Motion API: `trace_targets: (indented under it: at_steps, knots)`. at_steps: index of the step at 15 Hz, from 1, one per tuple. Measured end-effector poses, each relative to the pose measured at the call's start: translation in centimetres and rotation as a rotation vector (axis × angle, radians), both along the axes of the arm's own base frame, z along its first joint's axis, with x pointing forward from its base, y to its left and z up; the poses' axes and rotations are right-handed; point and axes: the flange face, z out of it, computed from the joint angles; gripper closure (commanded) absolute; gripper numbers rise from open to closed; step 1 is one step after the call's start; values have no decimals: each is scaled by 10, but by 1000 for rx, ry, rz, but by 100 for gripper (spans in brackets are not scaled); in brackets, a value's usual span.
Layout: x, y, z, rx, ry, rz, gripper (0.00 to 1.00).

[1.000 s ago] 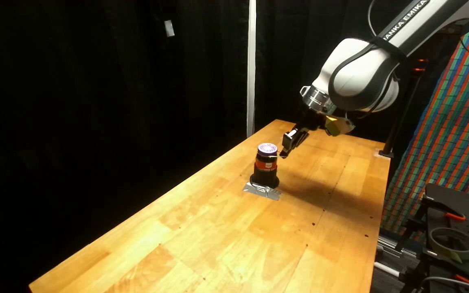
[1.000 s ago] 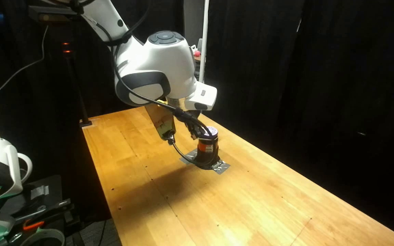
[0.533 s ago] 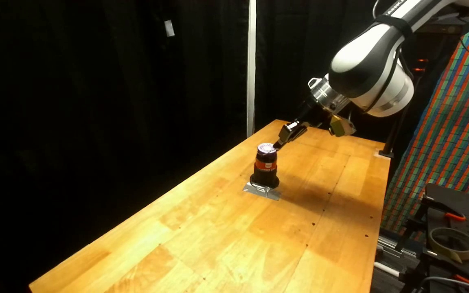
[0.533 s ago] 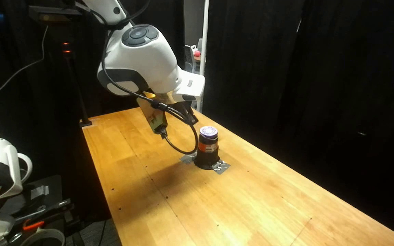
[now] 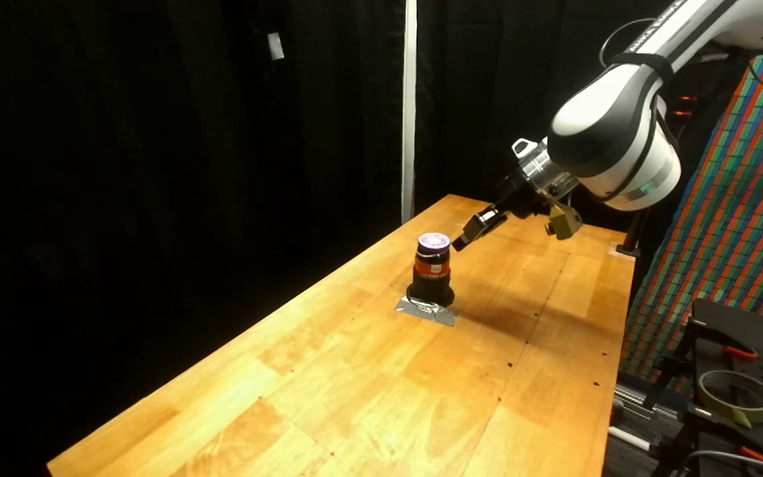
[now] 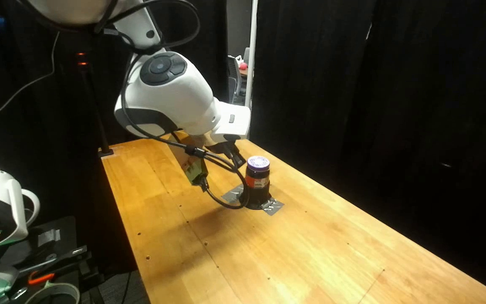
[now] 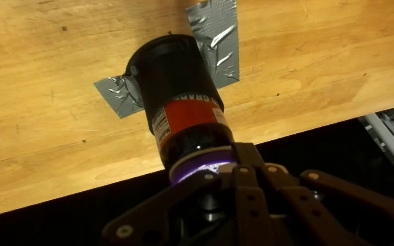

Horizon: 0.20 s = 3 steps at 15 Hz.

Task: Put the rubber band on the cup

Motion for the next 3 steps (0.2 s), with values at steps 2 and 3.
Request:
trace_targets:
  at_steps: [2,3]
  knots:
    - [-6,-7,-13,20,25,-3,88]
    - [-7,-10,-15,27,32,-7,81]
